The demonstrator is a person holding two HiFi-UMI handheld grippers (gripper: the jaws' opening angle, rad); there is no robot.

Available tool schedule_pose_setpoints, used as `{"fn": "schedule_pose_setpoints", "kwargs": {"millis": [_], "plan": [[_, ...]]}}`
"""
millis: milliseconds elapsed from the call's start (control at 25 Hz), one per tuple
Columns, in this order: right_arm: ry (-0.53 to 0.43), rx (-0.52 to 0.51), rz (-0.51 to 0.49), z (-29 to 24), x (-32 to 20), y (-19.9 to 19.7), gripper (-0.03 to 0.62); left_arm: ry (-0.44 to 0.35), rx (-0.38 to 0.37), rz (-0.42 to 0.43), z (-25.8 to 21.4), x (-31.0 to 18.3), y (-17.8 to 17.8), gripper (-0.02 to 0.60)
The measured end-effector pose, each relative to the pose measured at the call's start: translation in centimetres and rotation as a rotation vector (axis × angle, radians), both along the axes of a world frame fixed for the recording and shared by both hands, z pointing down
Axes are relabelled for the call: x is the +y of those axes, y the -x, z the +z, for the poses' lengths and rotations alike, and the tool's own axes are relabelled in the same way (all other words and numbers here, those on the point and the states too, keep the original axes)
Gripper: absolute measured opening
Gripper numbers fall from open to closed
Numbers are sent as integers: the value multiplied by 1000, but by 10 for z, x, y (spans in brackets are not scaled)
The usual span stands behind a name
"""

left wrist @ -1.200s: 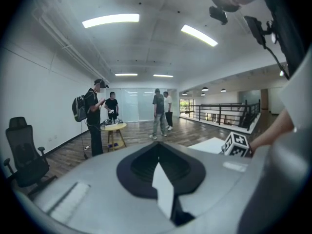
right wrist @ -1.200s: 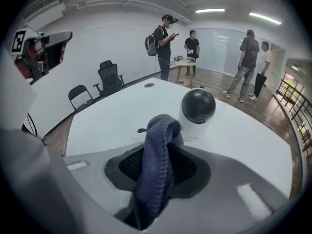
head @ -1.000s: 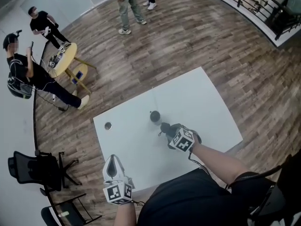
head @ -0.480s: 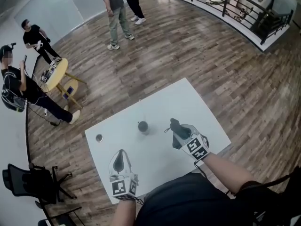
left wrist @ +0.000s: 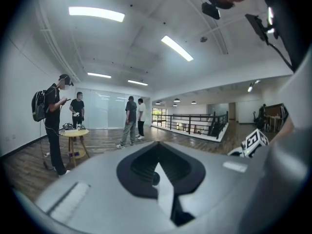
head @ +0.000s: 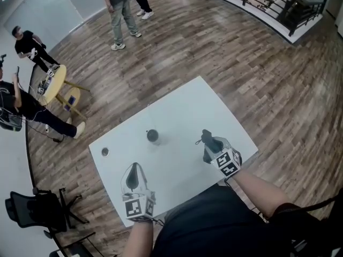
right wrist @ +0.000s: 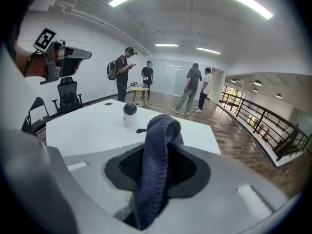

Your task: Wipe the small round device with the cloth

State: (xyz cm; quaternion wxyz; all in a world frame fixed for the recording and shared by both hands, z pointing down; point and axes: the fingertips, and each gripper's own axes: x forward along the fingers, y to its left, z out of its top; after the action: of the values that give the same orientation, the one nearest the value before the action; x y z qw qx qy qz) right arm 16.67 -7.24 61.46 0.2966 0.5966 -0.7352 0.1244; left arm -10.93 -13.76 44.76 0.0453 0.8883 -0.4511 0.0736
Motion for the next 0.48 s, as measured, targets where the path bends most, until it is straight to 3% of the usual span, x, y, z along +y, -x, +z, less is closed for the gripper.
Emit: {"fn": "schedule_pose_setpoints", "kwargs": {"millis": [480], "plan": [[128, 13, -16, 80, 18, -5, 114, 13, -66, -43, 0, 11, 10, 5]]}}
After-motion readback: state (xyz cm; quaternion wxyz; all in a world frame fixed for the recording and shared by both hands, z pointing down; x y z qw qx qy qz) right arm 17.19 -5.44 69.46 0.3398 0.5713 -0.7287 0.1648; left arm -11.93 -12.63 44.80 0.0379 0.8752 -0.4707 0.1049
